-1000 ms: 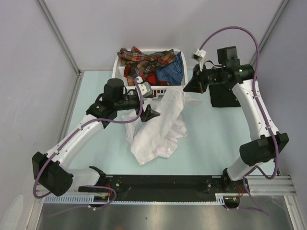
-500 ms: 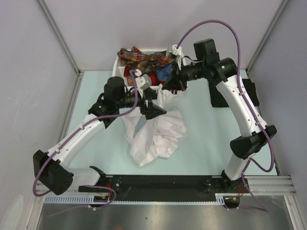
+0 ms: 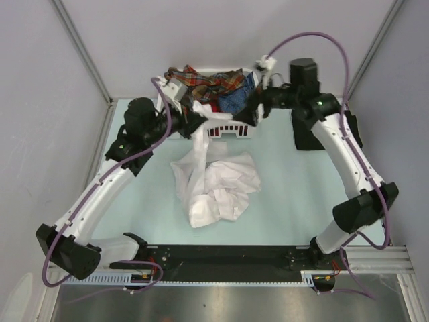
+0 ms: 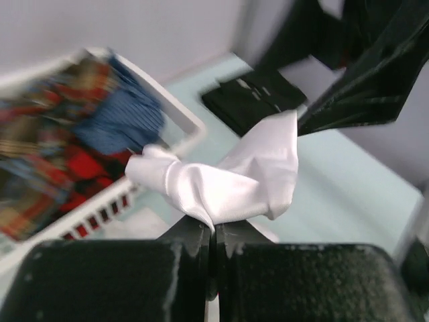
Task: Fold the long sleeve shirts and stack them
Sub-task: Flatten the shirt out
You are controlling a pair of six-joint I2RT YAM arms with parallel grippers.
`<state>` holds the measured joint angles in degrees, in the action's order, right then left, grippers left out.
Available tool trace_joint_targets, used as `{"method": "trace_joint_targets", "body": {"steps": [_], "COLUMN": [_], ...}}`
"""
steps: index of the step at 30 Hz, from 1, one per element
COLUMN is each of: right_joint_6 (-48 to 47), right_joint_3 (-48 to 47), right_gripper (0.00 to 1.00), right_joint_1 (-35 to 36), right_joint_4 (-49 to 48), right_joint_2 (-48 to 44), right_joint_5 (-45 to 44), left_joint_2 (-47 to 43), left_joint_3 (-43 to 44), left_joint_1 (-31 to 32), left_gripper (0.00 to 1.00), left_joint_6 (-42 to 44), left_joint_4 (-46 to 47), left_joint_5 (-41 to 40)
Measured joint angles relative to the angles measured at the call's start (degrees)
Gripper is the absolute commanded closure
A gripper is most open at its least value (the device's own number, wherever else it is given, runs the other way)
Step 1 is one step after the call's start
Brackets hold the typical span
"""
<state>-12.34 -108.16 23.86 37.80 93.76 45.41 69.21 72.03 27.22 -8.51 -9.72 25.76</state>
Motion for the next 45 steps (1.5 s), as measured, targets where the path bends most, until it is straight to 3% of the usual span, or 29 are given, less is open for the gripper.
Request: {"method": "trace_joint_targets", "body": {"steps": [3, 6, 10, 16, 25, 35, 39, 45], "right_joint_6": [6.8, 10.4, 11.0, 9.4, 5.6, 17.6, 22.2, 26.8], "right_joint_3": [11.3, 20.9, 28.0, 32.1, 28.0, 17.4, 15.0, 14.8], "right_gripper": [0.0, 0.0, 0.0, 0.0, 0.0, 0.03, 0.12, 0.17], "right_joint_1": [-10.6, -13.9, -7.0, 6.9, 23.3, 25.5, 25.9, 27.4], "right_joint_4": [-9.8, -15.5, -17.6, -19.3, -21.5, -28.3, -31.4, -33.6], "right_joint_2": [-4.7, -8.7, -11.4, -11.3, -3.9, 8.2, 10.8, 12.9], "right_joint_5": [-0.6, -1.3, -1.6, -6.8, -27.8, -31.0, -30.2, -26.6], "left_joint_2": [0.8, 3.2, 7.5, 12.3, 17.1, 17.0, 16.8, 15.8], "left_joint_3": [7.4, 15.7, 24.6, 28.5, 29.8, 30.1, 30.1, 30.1], "left_joint_1": [-0.8, -0.8, -0.5, 1.4, 3.9, 3.6, 3.1, 1.4], "left_gripper": [1.0, 1.0, 1.0, 1.0, 1.0, 1.0, 1.0, 1.0], "left_joint_6": [-2.3, -3.6, -4.0, -2.2, 0.0, -0.5, -1.6, -4.0], "left_joint_4": [-0.7, 0.2, 2.6, 4.1, 4.2, 4.5, 4.3, 2.8], "left_joint_5": [-10.5, -19.6, -31.4, -45.9, -64.3, -72.6, -73.5, -73.7]}}
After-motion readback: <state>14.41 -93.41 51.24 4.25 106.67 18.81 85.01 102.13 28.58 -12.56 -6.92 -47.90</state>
